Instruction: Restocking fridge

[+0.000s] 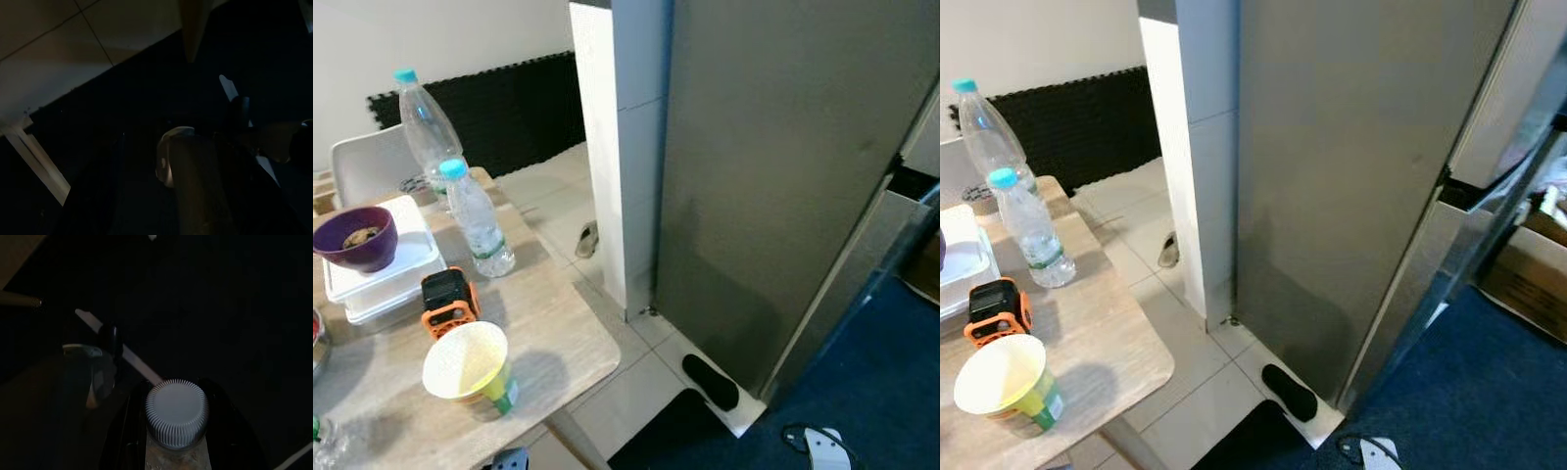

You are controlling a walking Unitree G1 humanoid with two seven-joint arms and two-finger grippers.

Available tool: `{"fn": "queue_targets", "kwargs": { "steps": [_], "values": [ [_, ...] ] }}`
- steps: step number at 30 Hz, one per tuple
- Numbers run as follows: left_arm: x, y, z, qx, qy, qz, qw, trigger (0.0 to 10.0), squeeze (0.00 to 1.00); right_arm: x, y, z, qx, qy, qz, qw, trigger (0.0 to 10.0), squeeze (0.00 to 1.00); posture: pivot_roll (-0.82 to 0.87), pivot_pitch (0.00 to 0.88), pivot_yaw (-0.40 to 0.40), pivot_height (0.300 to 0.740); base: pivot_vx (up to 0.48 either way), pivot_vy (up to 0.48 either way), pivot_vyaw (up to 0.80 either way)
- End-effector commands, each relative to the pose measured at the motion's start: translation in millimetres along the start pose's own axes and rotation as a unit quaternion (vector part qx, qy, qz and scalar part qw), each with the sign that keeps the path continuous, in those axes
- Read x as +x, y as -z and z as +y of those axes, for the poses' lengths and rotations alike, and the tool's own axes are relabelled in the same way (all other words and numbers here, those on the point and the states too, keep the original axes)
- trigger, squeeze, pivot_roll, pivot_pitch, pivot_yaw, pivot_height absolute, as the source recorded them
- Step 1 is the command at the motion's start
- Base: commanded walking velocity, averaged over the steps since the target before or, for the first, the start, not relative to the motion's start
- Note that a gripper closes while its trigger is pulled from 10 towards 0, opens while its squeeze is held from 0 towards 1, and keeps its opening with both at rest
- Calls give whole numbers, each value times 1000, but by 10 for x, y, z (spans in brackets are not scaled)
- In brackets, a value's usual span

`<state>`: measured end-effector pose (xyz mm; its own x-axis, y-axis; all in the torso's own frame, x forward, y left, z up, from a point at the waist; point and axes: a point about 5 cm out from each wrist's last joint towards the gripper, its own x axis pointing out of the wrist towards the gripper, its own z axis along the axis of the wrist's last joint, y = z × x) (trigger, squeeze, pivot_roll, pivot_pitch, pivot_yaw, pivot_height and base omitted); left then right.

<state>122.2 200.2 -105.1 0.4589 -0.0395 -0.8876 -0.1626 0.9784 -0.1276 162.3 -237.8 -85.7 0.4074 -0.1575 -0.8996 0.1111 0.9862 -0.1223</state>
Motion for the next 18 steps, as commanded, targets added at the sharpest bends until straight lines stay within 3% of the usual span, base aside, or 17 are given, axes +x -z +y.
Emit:
{"fn": "queue_targets", "kwargs": {
  "steps": [1, 18],
  "values": [
    [-1, 25, -6, 1, 2, 7, 1000, 10000, 0, -1, -1, -7, -8, 0, 0, 1000, 10000, 0, 26, 0, 12, 740, 0, -409, 0],
    [-1, 12, 2, 8, 3, 7, 1000, 10000, 0, -1, -15, -5, -12, -4, -2, 1000, 10000, 0, 24, 0, 12, 740, 0, -413, 0]
  ]
}}
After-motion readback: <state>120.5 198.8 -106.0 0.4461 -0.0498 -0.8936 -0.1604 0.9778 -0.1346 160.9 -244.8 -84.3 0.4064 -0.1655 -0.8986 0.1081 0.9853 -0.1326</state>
